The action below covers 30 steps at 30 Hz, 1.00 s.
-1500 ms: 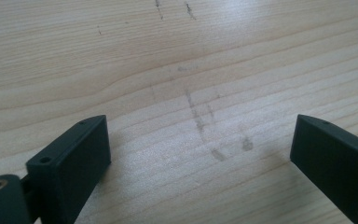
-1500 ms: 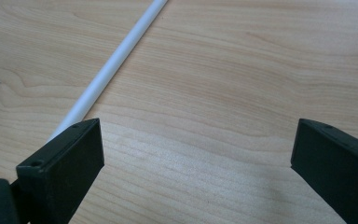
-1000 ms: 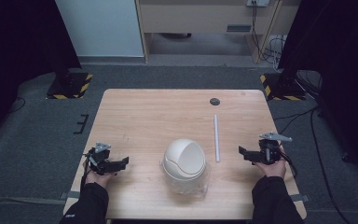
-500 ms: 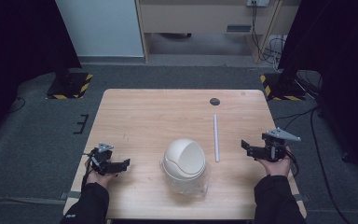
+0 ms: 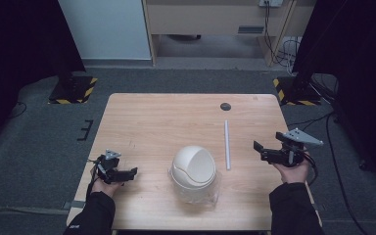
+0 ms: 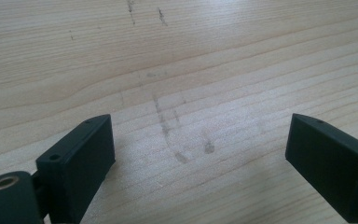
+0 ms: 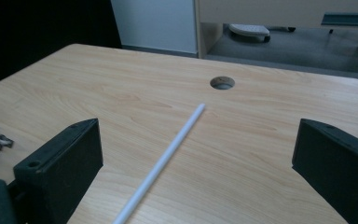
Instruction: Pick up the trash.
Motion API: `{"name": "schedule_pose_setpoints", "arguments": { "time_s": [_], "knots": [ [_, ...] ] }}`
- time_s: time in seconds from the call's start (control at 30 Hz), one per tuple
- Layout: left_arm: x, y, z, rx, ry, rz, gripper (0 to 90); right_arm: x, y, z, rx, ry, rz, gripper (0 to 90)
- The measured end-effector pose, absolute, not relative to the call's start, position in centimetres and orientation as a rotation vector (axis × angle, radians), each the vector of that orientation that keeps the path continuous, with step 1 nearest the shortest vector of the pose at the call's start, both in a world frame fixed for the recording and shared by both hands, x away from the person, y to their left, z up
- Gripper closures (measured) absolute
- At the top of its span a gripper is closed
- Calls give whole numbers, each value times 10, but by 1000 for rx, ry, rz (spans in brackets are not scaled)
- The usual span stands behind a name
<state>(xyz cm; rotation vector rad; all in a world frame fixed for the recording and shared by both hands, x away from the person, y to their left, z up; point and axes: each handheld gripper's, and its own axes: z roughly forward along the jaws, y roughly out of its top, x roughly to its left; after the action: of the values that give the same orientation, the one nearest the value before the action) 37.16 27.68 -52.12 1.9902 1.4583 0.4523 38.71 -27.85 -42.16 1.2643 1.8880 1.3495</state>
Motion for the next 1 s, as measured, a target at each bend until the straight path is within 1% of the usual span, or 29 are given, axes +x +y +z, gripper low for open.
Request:
{"name": "schedule_pose_setpoints", "arguments": {
  "time_s": [0.33,0.7,0.87,1.0],
  "knots": [
    [373,276,-524,2028,1469,446,80,381,-266,-398,1187,1875,1435,22],
    [373,273,-525,2055,1451,461,67,371,-231,-376,1068,1937,1528,21],
    [373,273,-525,2068,1443,467,58,367,-218,-374,1035,1976,1566,21],
    [373,273,-525,2069,1443,465,58,366,-204,-379,1010,2047,1596,21]
  ]
}}
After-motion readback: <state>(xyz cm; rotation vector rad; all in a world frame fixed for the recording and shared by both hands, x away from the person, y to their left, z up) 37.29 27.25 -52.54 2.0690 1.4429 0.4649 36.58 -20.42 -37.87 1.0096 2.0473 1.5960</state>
